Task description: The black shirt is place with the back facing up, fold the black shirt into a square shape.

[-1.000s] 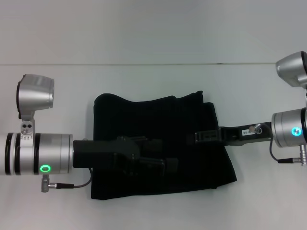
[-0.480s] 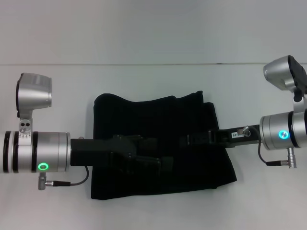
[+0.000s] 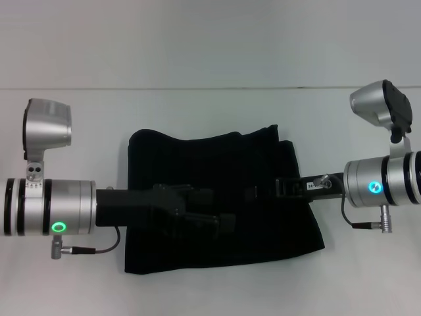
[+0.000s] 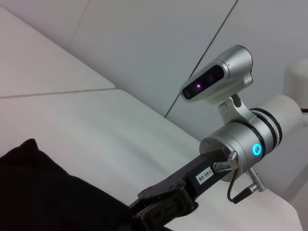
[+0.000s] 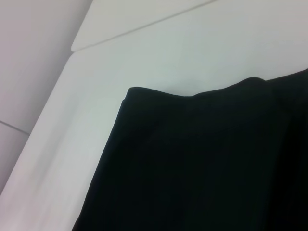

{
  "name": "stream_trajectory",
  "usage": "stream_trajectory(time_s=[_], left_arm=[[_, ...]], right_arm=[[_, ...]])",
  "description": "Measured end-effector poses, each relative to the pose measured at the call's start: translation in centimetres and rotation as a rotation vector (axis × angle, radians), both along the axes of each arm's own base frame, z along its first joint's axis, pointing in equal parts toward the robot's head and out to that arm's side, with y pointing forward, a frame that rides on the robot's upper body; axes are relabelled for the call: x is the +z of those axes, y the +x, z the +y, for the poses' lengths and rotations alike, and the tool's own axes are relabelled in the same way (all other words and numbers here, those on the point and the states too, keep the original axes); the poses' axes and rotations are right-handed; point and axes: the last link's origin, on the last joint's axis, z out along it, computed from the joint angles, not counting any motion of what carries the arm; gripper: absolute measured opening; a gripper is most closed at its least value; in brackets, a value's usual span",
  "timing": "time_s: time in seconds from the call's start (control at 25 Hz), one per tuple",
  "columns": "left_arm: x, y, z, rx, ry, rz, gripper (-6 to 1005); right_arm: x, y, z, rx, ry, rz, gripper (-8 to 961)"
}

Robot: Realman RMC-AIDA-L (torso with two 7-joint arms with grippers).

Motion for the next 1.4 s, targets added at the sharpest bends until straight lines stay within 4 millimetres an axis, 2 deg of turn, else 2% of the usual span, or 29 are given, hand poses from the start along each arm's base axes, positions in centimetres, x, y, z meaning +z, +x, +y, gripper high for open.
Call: stream_trajectory(time_s=[0.04, 0.16, 0.36, 0.72, 1.08, 1.4], left_arm=[[0.0, 0.0, 0.0, 0.001, 0.000, 0.001, 945], [0.0, -0.1, -0.1, 0.004, -0.001, 0.001, 944], [0.3, -0.1, 0.0, 0.010, -0.001, 0.001, 943], [1.1, -0.2, 0.3, 0.028, 0.008, -0.010, 940], [1.6, -0.1, 0.3, 0.057, -0.001, -0.040, 938], [1.5, 0.1, 0.2, 0.067, -0.016, -0.049, 935]], right_arm=[[0.0, 0.0, 0.0, 0.002, 0.003, 0.002, 603], [-0.1, -0.1, 0.0, 0.019, 0.019, 0.015, 353], [0.2, -0.7, 0.1, 0.076, 0.046, 0.051, 121], [2.8, -2.1, 1.0, 0.181, 0.077, 0.086, 84], [5.6, -2.4, 2.0, 0.214, 0.079, 0.068, 88], [6.0, -1.8, 2.1, 0.208, 0.077, 0.044, 91]])
